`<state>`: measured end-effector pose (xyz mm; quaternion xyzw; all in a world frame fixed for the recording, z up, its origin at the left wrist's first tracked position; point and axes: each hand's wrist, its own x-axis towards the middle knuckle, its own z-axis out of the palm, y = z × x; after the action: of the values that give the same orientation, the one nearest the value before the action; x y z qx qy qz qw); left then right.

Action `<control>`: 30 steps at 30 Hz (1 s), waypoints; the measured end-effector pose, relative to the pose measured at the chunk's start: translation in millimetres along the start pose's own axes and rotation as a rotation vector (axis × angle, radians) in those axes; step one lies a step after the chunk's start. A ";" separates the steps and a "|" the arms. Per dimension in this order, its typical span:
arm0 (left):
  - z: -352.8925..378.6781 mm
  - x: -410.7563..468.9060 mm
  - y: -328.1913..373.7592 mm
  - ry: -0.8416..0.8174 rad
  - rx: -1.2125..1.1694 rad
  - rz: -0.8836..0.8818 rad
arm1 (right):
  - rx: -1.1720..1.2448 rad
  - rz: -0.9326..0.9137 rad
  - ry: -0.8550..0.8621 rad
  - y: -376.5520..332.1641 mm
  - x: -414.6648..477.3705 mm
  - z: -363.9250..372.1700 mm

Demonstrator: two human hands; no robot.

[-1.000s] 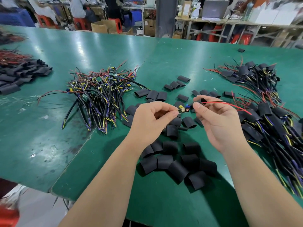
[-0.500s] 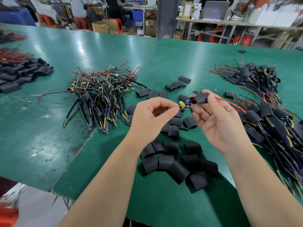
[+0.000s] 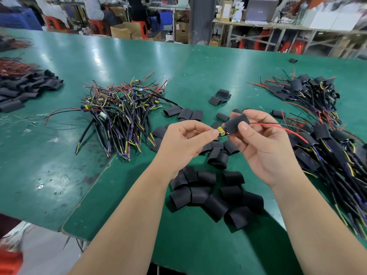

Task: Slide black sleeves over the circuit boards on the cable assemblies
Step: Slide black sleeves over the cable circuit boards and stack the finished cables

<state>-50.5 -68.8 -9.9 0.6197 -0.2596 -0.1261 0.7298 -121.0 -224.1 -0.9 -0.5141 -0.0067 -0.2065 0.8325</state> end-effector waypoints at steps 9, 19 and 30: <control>-6.1 2.9 -1.6 -0.051 -0.230 -0.249 | -0.033 -0.016 -0.037 -0.3 -1.4 1.2; -5.1 3.6 -2.7 -0.075 -0.266 -0.199 | -0.195 -0.084 0.059 -1.2 -2.0 4.4; -3.6 4.2 -4.3 -0.007 -0.166 -0.279 | -0.225 -0.060 0.064 9.9 -5.7 6.8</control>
<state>-44.4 -68.8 -13.6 0.5867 -0.1621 -0.2493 0.7532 -121.3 -212.5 -7.4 -0.5968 0.0277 -0.2470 0.7629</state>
